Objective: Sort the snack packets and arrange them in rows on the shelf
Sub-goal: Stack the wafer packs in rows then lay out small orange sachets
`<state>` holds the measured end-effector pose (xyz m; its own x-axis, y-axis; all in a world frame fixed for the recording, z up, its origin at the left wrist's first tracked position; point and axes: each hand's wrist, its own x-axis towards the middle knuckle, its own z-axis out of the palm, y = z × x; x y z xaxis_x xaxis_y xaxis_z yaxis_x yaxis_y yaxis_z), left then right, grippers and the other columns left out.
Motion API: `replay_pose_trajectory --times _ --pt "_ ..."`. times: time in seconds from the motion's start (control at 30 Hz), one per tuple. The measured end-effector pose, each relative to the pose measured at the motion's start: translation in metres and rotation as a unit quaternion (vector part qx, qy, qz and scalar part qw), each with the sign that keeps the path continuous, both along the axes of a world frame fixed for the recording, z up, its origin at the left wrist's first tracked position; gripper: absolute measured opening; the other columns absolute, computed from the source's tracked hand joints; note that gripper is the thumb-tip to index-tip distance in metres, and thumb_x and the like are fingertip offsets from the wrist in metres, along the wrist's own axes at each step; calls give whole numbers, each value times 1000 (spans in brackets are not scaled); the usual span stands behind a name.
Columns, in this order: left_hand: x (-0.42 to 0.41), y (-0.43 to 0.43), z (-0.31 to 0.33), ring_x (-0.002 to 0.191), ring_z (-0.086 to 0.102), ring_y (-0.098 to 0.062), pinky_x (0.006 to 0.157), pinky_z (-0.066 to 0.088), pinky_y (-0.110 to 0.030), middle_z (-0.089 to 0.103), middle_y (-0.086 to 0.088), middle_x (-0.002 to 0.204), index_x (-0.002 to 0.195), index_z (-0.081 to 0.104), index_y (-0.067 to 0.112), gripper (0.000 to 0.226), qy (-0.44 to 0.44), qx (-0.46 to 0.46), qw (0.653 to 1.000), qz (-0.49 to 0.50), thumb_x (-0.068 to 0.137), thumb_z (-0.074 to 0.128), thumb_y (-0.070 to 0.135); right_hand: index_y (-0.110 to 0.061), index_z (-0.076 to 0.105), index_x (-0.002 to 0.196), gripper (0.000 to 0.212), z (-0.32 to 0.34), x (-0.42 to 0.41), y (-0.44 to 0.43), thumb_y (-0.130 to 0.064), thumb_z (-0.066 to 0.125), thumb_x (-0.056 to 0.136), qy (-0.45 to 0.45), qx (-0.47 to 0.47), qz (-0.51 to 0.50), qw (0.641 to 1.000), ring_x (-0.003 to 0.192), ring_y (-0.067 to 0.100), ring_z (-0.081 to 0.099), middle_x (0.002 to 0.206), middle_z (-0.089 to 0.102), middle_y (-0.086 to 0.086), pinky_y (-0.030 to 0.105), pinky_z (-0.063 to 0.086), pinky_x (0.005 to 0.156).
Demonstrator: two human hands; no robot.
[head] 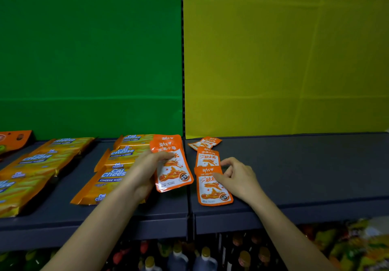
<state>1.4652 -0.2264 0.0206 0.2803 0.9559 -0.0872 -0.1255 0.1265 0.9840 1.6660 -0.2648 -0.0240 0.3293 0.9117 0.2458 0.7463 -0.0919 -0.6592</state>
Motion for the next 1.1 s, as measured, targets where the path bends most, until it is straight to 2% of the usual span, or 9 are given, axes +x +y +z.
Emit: replay_pose_trajectory --times 0.07,0.17,0.27,0.37,0.53,0.67,0.83,0.97,1.1 --pt "3 -1 0 48 68 -17 47 56 -26 71 -4 61 88 59 10 6 4 5 1000 -5 85 59 5 -19 55 116 40 0 -2 -2 -41 62 84 -15 -6 -8 1000 76 7 55 68 52 -14 11 34 55" --pt "8 -3 0 50 69 -16 48 56 -25 72 -3 61 89 60 10 7 5 16 1000 -19 85 59 5 -22 58 109 35 2 -3 -5 -47 58 85 -42 30 -33 998 79 9 49 71 42 -16 13 29 53" --pt "20 -7 0 50 69 -13 47 56 -23 73 -1 61 88 62 10 7 -1 32 999 -42 86 59 4 -29 61 94 25 11 -4 -9 -51 52 87 46 85 -3 995 83 10 54 82 56 -11 20 39 63" --pt "42 -14 -1 52 69 -11 51 57 -21 73 1 63 85 62 11 7 -8 61 997 -46 84 62 4 -31 62 83 29 22 -11 -19 -57 49 86 143 57 95 984 88 11 62 89 67 -9 30 47 81" --pt "88 -23 0 60 68 -14 58 57 -25 70 -7 82 99 62 10 12 -14 85 996 -37 88 59 12 -19 66 82 17 31 15 -25 -37 66 83 179 74 129 973 76 11 69 84 74 3 27 52 75" --pt "133 -25 0 75 66 -23 76 51 -33 70 -10 87 94 60 14 12 -3 58 998 -25 90 49 15 -15 68 83 13 31 67 -25 -28 70 81 229 48 138 962 67 10 69 81 74 6 21 54 69" --pt "189 -32 -12 72 60 -21 69 47 -26 64 -8 80 78 55 16 15 -13 34 999 11 85 46 7 -13 65 91 11 32 136 -20 -24 63 87 237 48 111 964 75 16 69 88 73 6 30 55 76" --pt "225 -27 -34 89 64 -23 80 51 -33 66 -12 107 109 52 6 23 41 49 998 30 87 47 -1 -18 56 83 11 36 178 -5 -18 54 93 269 64 75 958 78 16 63 91 67 6 28 50 74" --pt "245 -10 -41 104 62 -26 94 50 -38 62 -14 118 103 45 12 17 148 97 982 69 89 55 8 -9 52 95 6 45 201 21 -13 48 96 278 31 52 959 72 13 57 87 61 6 19 41 62"
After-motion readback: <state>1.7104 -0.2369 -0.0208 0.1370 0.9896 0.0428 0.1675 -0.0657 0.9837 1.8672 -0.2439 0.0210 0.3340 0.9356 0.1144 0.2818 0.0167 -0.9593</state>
